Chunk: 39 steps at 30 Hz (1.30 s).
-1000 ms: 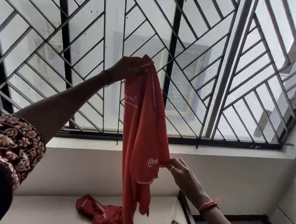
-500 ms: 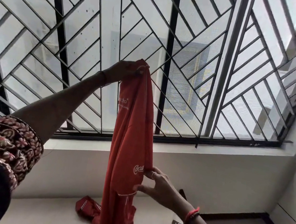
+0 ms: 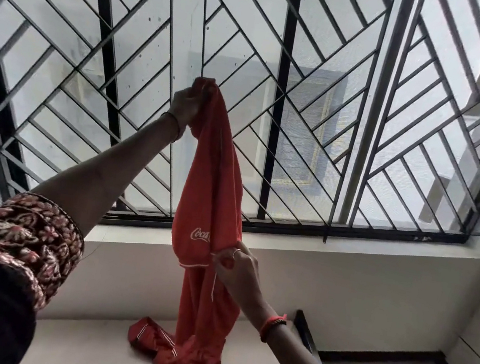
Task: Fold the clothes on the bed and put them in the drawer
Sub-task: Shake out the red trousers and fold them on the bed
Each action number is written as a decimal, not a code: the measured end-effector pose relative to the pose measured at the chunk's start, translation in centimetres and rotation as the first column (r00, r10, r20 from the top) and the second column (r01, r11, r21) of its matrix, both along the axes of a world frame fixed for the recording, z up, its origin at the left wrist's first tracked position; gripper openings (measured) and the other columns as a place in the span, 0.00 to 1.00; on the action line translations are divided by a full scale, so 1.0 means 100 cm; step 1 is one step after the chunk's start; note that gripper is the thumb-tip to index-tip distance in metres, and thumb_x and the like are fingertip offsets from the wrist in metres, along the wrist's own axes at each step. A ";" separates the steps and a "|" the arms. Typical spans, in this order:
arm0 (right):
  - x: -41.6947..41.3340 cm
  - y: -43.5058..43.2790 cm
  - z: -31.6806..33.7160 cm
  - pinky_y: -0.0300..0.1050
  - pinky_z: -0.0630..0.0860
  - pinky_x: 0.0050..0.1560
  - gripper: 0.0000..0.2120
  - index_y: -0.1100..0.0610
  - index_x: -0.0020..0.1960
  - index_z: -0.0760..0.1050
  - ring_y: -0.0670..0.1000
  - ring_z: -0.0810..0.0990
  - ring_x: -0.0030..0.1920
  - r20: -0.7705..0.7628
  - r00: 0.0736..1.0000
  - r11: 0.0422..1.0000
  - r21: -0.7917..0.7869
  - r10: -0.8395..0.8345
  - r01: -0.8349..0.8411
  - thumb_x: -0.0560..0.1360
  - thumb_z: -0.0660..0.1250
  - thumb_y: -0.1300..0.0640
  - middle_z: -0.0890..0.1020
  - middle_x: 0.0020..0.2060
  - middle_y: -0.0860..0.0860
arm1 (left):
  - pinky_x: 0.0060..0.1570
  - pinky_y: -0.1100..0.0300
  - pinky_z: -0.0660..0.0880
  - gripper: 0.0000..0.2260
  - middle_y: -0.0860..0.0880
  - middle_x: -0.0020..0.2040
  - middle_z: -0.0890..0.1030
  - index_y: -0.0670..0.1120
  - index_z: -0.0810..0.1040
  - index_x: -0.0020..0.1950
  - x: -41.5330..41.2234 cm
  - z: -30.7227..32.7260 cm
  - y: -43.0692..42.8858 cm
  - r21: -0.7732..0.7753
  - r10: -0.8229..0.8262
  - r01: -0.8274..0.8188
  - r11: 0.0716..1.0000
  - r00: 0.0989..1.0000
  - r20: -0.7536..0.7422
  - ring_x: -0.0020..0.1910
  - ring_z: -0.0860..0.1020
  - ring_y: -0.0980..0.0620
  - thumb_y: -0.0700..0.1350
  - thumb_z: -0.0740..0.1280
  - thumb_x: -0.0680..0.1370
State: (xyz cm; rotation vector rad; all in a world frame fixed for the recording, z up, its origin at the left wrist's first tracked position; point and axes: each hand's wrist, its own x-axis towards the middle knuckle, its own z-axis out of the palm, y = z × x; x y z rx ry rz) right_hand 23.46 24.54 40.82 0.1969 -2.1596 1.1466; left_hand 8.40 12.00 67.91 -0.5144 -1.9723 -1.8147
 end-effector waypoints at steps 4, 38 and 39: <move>-0.003 0.001 0.019 0.28 0.68 0.50 0.18 0.55 0.48 0.83 0.43 0.72 0.48 0.022 1.000 0.996 0.088 0.003 -0.005 0.68 0.72 0.42 0.78 0.51 0.50 | 0.37 0.70 0.72 0.17 0.46 0.48 0.79 0.39 0.79 0.58 -0.004 0.007 -0.008 0.065 0.069 -0.070 0.995 0.997 0.027 0.41 0.77 0.55 0.51 0.66 0.78; -0.030 0.152 0.105 0.28 0.76 0.47 0.19 0.61 0.60 0.72 0.31 0.79 0.40 0.225 0.939 0.922 0.231 0.259 -0.310 0.72 0.65 0.74 0.84 0.42 0.42 | 0.27 0.73 0.67 0.10 0.51 0.34 0.73 0.44 0.77 0.54 0.004 -0.056 -0.159 -0.621 0.072 -0.076 0.780 0.997 -0.031 0.24 0.71 0.66 0.48 0.67 0.78; -0.031 0.152 0.105 0.29 0.76 0.46 0.17 0.60 0.59 0.73 0.32 0.80 0.40 0.237 0.933 0.927 0.196 0.272 -0.320 0.73 0.64 0.74 0.84 0.39 0.41 | 0.26 0.75 0.67 0.08 0.52 0.34 0.72 0.44 0.76 0.55 0.008 -0.057 -0.159 -0.628 0.064 -0.081 0.774 0.997 -0.050 0.23 0.71 0.67 0.46 0.66 0.78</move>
